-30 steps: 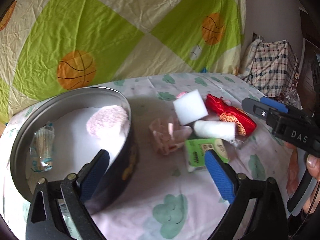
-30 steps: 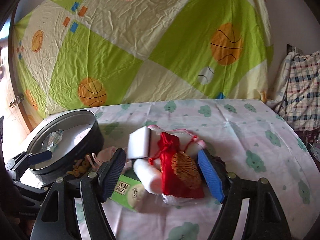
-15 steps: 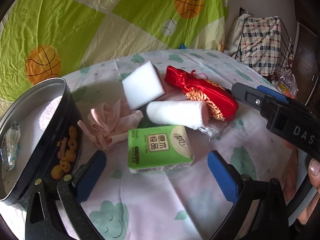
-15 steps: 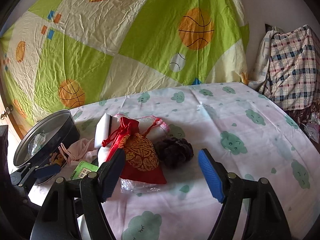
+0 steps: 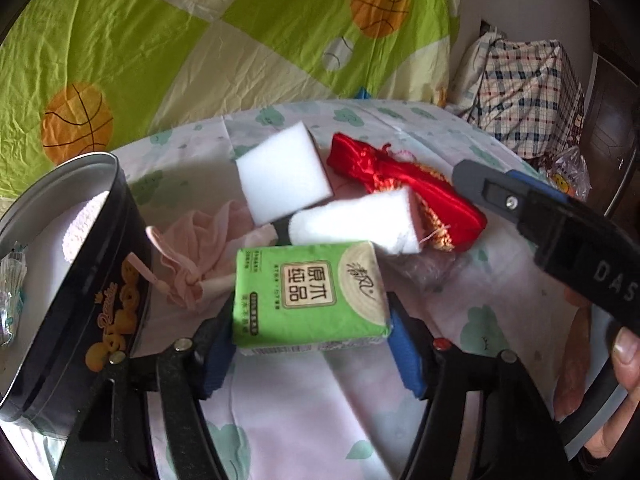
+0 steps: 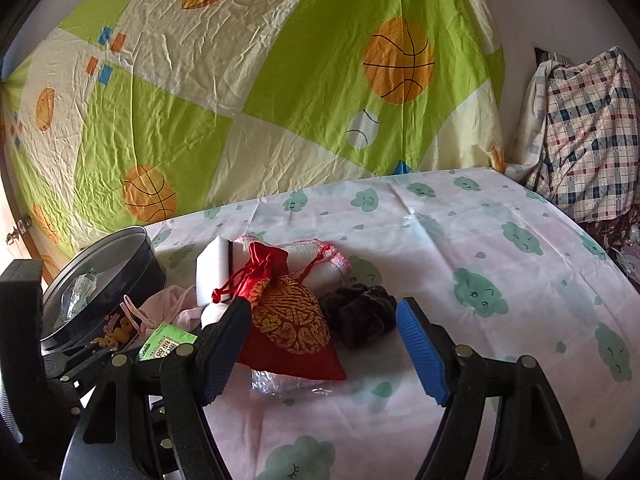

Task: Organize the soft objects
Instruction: 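Grasp the green tissue pack with the left gripper while the right gripper grasps the red pouch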

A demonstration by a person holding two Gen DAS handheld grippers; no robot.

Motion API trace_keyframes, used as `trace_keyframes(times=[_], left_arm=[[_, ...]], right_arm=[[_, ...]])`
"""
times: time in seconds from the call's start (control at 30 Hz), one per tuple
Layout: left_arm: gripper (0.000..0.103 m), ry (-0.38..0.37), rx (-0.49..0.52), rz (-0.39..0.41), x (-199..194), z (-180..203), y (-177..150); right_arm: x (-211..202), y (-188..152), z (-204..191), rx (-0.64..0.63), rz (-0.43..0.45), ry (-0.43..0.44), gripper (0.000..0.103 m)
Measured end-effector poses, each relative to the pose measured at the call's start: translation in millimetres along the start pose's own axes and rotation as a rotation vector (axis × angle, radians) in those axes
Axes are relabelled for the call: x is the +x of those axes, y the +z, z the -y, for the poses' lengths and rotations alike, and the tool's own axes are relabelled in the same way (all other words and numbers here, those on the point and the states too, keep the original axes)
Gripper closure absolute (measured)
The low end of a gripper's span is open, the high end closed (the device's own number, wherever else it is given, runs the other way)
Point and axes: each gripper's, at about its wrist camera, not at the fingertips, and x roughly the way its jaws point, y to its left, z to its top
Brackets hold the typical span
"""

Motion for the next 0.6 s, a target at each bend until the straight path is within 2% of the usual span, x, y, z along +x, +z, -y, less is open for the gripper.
trace_keyframes(times=[0.17, 0.27, 0.53, 0.6], left_arm=[[0.035, -0.028, -0.049, 0.123, -22.1, -13.6, -0.3], [0.035, 0.046, -0.037, 0.184, -29.8, -13.6, 2.0], [0.035, 0.039, -0.115, 0.147, -19.5, -31.9, 5.5], [0.035, 0.046, -0.116, 0.153, -20.8, -30.8, 4.0]], right_arm=[[9.6, 6.9, -9.9, -0.022, -0.004, 0.017, 0.026], [19.0, 11.6, -15.0, -0.036, -0.025, 0.019, 0.026], [51.3, 8.5, -31.0, -0.092, -0.144, 0.021, 0.026], [53.3, 7.8, -32.8, -0.097, -0.151, 0.014, 0.026]])
